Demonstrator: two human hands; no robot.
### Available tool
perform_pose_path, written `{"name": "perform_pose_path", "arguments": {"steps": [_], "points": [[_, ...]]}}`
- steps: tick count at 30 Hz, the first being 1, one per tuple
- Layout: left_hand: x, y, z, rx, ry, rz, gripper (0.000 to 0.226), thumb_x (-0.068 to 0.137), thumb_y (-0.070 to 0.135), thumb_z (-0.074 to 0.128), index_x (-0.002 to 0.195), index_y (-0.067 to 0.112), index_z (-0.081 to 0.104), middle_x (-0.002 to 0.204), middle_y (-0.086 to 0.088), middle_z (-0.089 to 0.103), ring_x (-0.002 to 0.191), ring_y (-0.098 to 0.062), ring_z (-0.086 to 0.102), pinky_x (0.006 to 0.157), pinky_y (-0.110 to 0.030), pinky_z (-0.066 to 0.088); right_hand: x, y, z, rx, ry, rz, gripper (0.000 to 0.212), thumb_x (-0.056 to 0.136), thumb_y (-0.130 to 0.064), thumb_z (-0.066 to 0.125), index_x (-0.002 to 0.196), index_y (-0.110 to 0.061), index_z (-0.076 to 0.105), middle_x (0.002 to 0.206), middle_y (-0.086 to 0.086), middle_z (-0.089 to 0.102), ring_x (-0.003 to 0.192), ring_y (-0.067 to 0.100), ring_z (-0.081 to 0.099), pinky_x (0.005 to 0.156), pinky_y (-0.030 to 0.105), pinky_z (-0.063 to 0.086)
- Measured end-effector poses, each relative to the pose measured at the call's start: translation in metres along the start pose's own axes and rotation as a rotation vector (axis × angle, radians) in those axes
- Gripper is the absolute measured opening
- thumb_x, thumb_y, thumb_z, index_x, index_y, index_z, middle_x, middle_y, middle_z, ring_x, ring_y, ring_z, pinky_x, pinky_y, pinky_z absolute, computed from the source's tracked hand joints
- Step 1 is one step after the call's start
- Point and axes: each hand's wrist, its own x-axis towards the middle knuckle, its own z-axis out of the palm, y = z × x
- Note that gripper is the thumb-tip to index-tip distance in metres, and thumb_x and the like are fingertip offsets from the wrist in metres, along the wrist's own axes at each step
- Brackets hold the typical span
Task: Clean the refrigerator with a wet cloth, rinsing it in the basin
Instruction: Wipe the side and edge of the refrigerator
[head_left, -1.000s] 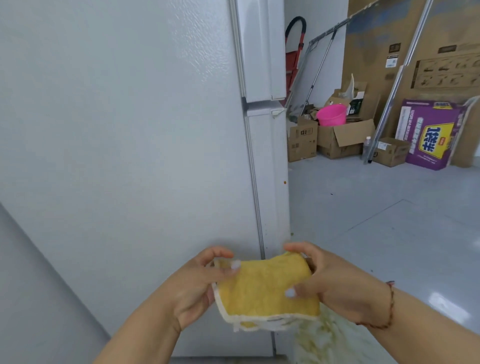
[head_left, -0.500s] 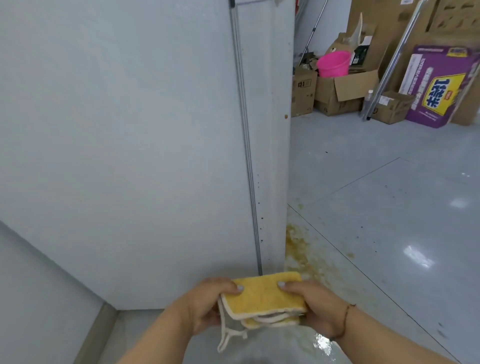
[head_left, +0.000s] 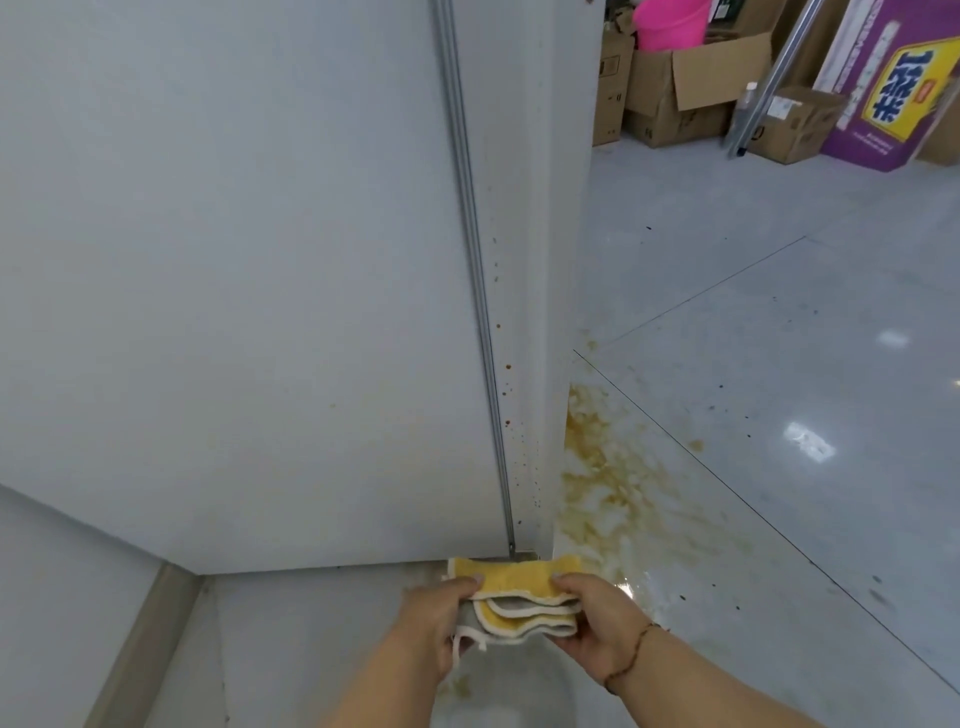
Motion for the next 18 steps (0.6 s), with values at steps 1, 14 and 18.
{"name": "perform_pose_path", "arguments": {"steps": [1, 14, 18], "points": [[0.004, -0.001, 0.001, -0.023, 0.002, 0.01, 0.017, 0.083, 0.0, 0.068, 0.095, -0.01, 0.063, 0.085, -0.026, 0.071, 0.071, -0.035, 0.067, 0.078, -0.047, 0.056, 0.002, 0.001, 0.001, 0.017, 0.006, 0.006, 0.015, 0.096, -0.006, 0.048, 0.089, 0.002, 0.059, 0.081, 0.016, 0.062, 0.068, 0.03, 0.057, 0.049, 0.03, 0.05], [0.061, -0.013, 0.019, -0.146, 0.087, -0.012, 0.006, 0.088, -0.008, 0.058, 0.092, -0.012, 0.059, 0.091, -0.029, 0.066, 0.078, -0.041, 0.066, 0.083, -0.06, 0.052, 0.069, 0.019, 0.007, 0.295, 0.093, 0.039, 0.021, 0.1, 0.0, 0.035, 0.088, 0.008, 0.051, 0.085, 0.02, 0.055, 0.071, 0.035, 0.052, 0.035, 0.034, 0.05], [0.076, -0.014, 0.023, -0.233, 0.078, 0.024, 0.008, 0.093, -0.006, 0.051, 0.087, -0.01, 0.057, 0.084, -0.025, 0.063, 0.07, -0.034, 0.06, 0.079, -0.05, 0.051, 0.086, 0.02, 0.016, 0.449, 0.086, 0.038, 0.018, 0.1, 0.002, 0.033, 0.096, 0.01, 0.049, 0.088, 0.023, 0.051, 0.074, 0.035, 0.05, 0.034, 0.036, 0.05]]}}
